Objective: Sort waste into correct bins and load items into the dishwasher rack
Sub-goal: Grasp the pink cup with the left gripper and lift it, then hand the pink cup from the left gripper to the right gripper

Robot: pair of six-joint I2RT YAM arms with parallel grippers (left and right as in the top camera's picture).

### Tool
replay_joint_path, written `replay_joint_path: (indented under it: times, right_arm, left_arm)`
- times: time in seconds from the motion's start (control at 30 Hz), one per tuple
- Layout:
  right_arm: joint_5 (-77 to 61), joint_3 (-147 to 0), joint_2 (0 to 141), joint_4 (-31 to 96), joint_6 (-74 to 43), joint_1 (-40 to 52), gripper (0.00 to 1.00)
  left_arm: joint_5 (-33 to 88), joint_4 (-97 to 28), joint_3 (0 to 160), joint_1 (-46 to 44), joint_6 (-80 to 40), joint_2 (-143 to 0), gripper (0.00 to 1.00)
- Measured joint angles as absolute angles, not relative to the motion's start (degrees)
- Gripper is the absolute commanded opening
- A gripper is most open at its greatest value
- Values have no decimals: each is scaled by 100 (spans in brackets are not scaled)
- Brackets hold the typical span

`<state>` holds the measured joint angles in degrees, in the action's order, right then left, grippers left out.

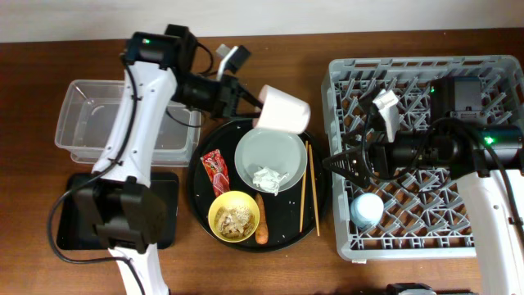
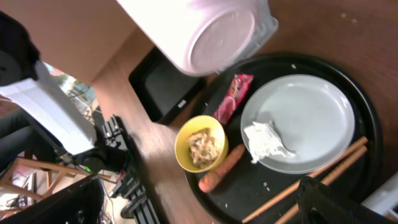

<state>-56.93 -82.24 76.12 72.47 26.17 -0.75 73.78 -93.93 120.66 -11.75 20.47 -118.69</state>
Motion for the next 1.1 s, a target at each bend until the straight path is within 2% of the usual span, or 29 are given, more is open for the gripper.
replay_joint_path:
  times: [0.27,0.47,0.6,0.87,0.97,1.07,1.1]
  right_arm:
    - [-5975,-8224,7612,7052,2722,-75,98]
    - [-6392,-8224,7614,6643,2724,-75,100]
    - [-6519,-8224,7614,6606,2735,-75,87]
    - [-6563,-8224,7616,6591,2740,86,78]
    - [-6552,-8224,7618,6591,2731,84,70]
    - [-6530,-8224,7620,6584,2742,84,69]
    - [-6523,-8224,7625,6573,2744,86,64]
  left_arm:
    - [7767,-9365,12066,-1992,2257,-11869,0]
    - [7804,-9362,12066,-2176,2283,-11869,0]
    - [7804,-9362,12066,-2174,2296,-11869,0]
    - [7815,-9338,12066,-2176,2298,-11869,0]
    - [7826,-9338,12066,-2176,2298,-11869,0]
    - [7846,-9345,12066,-2176,2298,-11869,0]
    - [7848,-9343,12066,-2176,2298,-11869,0]
